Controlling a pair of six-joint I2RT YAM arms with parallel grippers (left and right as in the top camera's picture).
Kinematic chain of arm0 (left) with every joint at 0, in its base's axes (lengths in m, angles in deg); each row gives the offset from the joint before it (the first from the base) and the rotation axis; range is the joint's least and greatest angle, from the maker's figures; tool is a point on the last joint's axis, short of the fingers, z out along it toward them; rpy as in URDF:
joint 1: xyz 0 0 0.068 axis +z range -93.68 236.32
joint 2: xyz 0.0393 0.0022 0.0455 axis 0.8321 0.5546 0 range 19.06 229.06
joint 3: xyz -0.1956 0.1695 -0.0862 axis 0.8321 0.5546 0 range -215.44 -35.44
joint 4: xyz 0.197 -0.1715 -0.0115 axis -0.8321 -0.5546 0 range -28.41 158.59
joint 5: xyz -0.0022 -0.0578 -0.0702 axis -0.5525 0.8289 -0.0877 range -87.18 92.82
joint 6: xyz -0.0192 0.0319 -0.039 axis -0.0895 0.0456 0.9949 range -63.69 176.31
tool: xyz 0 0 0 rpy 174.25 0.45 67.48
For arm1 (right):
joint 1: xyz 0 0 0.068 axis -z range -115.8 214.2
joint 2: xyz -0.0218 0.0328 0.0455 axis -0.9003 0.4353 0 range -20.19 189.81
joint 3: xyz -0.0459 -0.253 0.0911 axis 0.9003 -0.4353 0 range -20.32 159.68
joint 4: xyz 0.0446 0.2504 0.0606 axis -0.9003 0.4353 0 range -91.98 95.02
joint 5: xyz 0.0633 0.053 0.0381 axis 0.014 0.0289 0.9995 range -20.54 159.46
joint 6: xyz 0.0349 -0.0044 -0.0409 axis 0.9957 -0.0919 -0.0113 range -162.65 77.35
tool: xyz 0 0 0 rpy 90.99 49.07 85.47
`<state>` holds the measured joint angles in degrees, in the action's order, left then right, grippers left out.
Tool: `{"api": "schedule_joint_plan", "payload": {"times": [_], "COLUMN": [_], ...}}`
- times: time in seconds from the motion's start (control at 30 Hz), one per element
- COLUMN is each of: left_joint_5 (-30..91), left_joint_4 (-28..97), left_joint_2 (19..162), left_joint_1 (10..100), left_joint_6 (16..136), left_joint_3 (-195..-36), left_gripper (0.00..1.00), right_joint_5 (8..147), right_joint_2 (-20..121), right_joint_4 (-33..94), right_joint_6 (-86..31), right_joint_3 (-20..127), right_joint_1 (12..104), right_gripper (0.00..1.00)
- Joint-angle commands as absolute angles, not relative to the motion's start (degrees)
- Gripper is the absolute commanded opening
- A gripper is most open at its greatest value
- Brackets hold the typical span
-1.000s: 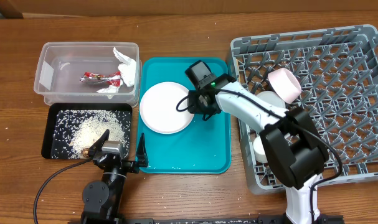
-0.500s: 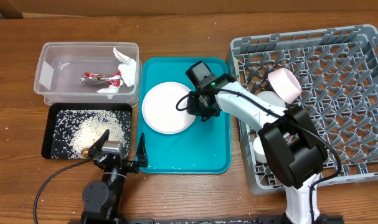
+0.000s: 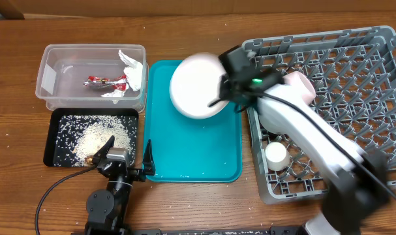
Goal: Sort waste into correct bins and load items into the dishwasher
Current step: 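Carry the white plate right and stand it upright in the rack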
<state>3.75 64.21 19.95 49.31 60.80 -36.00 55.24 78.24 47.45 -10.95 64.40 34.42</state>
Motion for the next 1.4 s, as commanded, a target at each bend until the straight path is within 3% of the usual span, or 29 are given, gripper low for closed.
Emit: {"api": "schedule_joint_plan", "payload": {"times": [0.0, 0.2, 0.57, 0.97, 1.37], "left_joint_5": [4.3, 4.3, 4.3, 4.3, 4.3], "left_joint_4": [64.3, 64.3, 64.3, 64.3, 64.3], "left_joint_2": [19.3, 19.3, 19.3, 19.3, 19.3], "left_joint_1": [49.6, 49.6, 49.6, 49.6, 49.6], "left_joint_6": [61.6, 61.6, 61.6, 61.6, 61.6], "left_joint_3": [-35.7, -35.7, -35.7, -35.7, -35.7], "left_gripper": [1.0, 1.0, 1.0, 1.0, 1.0], "right_joint_5": [20.8, -4.7, -7.4, -6.1, -8.8], "right_joint_2": [67.4, 66.2, 73.8, 81.2, 81.6], "right_joint_4": [50.1, 57.7, 63.1, 67.5, 68.9], "right_joint_6": [-13.3, -13.3, -13.4, -13.6, -13.6], "right_joint_3": [65.3, 65.2, 65.2, 65.1, 65.1], "right_joint_1": [34.5, 40.5, 57.9, 55.1, 45.5], "right_gripper": [0.04, 0.04, 0.04, 0.04, 0.07]}}
